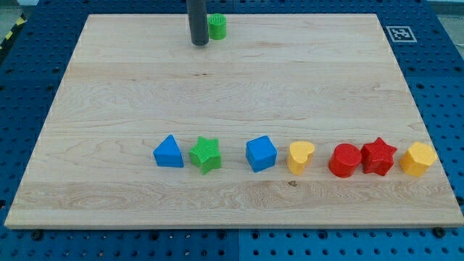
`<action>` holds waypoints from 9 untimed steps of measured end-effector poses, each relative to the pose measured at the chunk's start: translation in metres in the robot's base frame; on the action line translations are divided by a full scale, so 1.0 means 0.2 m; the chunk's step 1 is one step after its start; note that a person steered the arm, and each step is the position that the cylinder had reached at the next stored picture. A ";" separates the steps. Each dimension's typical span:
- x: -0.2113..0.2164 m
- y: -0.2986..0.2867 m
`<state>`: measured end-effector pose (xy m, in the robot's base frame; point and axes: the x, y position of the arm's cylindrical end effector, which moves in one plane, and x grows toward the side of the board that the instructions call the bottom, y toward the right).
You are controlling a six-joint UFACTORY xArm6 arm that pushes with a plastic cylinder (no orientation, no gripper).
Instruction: Slide the triangle into the green circle
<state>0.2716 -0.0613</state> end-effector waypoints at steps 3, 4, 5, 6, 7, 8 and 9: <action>0.18 0.00; 0.57 -0.26; 0.98 -0.37; 1.37 -0.37; 1.66 -0.37; 1.67 -0.36; 1.51 -0.36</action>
<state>0.5726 -0.1341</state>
